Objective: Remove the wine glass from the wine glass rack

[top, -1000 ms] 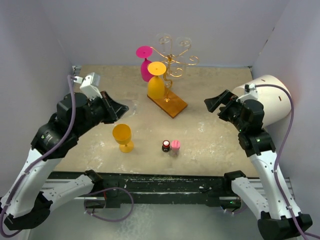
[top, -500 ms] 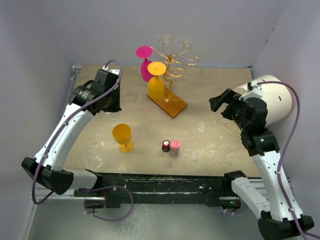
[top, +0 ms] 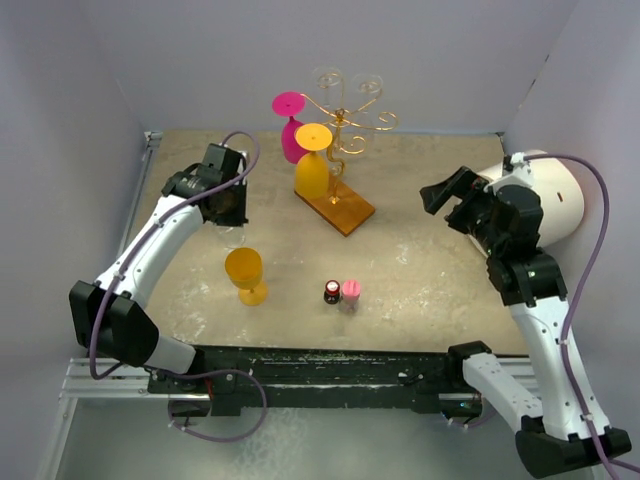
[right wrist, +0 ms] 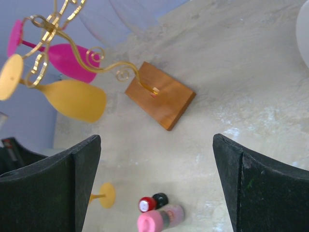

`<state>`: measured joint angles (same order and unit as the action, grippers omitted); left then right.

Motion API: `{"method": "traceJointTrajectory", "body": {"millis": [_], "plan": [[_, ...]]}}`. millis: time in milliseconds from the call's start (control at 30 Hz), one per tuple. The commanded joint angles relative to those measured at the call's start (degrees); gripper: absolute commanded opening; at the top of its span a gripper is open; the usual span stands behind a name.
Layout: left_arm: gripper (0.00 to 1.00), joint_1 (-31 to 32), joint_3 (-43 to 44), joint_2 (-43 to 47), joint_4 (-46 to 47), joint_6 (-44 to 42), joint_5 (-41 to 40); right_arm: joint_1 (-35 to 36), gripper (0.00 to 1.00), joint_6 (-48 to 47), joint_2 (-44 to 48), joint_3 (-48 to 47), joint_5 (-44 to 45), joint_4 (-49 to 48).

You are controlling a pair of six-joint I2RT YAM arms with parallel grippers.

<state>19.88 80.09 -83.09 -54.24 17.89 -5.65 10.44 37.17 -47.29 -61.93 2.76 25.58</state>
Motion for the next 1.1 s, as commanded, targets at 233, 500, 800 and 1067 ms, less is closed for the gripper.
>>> {"method": "traceJointTrajectory", "body": {"millis": [233, 500, 800, 1067], "plan": [[0.0, -1.9, -10.5, 3.6, 14.5, 0.7, 2.5, -0.2, 1.0, 21.8, -9.2, -19.3, -6.4, 12.8], [0.0, -2.0, -14.6, 1.7, 16.1, 2.4, 1.5, -0.2, 1.0, 28.9, -8.1, -20.9, -12.6, 11.0], [0.0, -2.1, -15.1, 0.9, 16.5, 1.8, 0.4, -0.6, 1.0, 27.0, -11.4, -23.8, -13.5, 10.2], [0.0, -2.1, -14.1, -0.6, 16.6, 1.1, 1.1, -0.6, 1.0, 17.6, -8.6, -17.6, -7.7, 6.2]]}}
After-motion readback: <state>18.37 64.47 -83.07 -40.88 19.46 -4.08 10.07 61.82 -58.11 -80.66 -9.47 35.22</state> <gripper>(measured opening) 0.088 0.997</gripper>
